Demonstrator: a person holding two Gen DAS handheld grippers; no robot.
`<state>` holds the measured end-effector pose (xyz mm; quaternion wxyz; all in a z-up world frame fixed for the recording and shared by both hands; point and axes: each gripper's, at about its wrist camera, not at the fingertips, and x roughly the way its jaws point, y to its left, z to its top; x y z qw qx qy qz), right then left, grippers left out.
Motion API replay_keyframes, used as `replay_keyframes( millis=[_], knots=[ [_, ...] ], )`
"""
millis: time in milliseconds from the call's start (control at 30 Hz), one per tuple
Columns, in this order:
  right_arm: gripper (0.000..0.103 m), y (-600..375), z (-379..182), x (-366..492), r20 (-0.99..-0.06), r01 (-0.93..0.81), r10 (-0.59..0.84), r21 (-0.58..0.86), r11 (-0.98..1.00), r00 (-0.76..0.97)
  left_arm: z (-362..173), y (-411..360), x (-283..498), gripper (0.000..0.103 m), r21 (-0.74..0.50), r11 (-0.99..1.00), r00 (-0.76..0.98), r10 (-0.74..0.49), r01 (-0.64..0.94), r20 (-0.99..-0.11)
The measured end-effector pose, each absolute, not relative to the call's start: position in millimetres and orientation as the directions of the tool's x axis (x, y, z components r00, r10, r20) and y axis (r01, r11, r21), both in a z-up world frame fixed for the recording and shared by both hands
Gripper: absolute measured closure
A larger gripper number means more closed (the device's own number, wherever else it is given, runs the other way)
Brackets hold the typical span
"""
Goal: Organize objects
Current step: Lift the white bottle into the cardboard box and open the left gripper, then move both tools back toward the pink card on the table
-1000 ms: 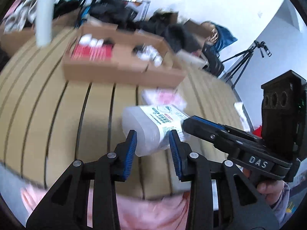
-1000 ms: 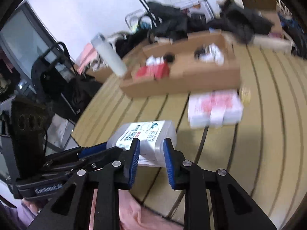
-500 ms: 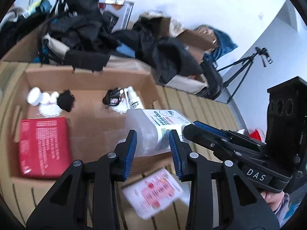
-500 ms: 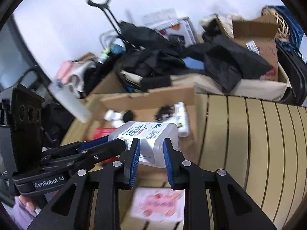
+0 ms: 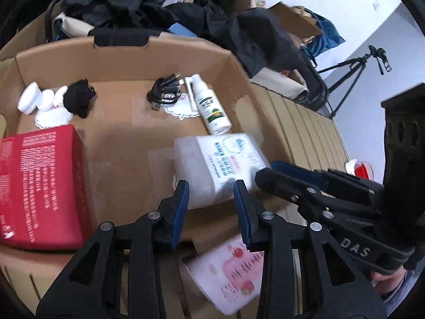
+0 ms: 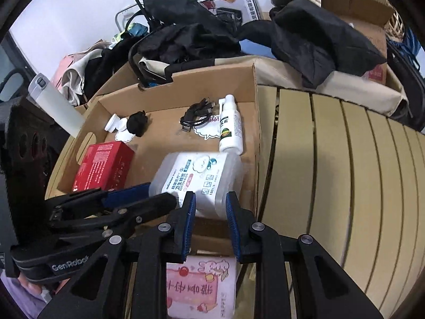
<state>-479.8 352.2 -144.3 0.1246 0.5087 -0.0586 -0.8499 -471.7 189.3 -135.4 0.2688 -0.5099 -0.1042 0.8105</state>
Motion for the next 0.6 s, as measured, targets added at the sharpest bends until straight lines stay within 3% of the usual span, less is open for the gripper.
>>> replay_keyframes(
  millis=[67,167,233,267,300,333,400,467,600],
  knots=[
    [0.075,351,-127,-472,-0.844,0.161,-0.26,0.208,-0.965,-0.47,-109,180,-459,0.067,-0.425,-0.835,-0.372,0.54,-0.349,-0.755],
    [0.068,347,-90,-457,-0.817,0.176,-0.236,0.168,-0.97,-0.525,-63,156,-441,0.046,-0.357,-0.869,-0.456,0.486,-0.342,-0.746],
    [0.05,344,-58,-442,-0.787,0.192,-0.246,0.165,-0.967,-0.566,-36,141,-432,0.034,-0.302,-0.9,-0.485,0.425,-0.313,-0.764],
    [0.033,342,-43,-434,-0.771,0.206,-0.264,0.175,-0.963,-0.579,-19,128,-421,0.027,-0.26,-0.92,-0.5,0.378,-0.292,-0.779],
    [0.028,339,-31,-426,-0.758,0.221,-0.287,0.191,-0.956,-0.586,-8,119,-411,0.025,-0.239,-0.928,-0.517,0.359,-0.286,-0.777],
    [0.028,333,-17,-415,-0.742,0.251,-0.327,0.217,-0.943,-0.585,7,108,-395,0.022,-0.21,-0.933,-0.546,0.343,-0.291,-0.764],
    [0.028,324,2,-395,-0.721,0.296,-0.37,0.235,-0.926,-0.586,28,89,-366,0.006,-0.149,-0.949,-0.601,0.292,-0.276,-0.744],
    [0.028,314,15,-376,-0.715,0.318,-0.377,0.224,-0.921,-0.589,41,75,-342,0.0,-0.121,-0.961,-0.626,0.255,-0.249,-0.737],
    [0.028,303,24,-349,-0.712,0.328,-0.367,0.2,-0.923,-0.599,44,62,-302,0.0,-0.064,-0.977,-0.641,0.182,-0.202,-0.745]
  ],
)
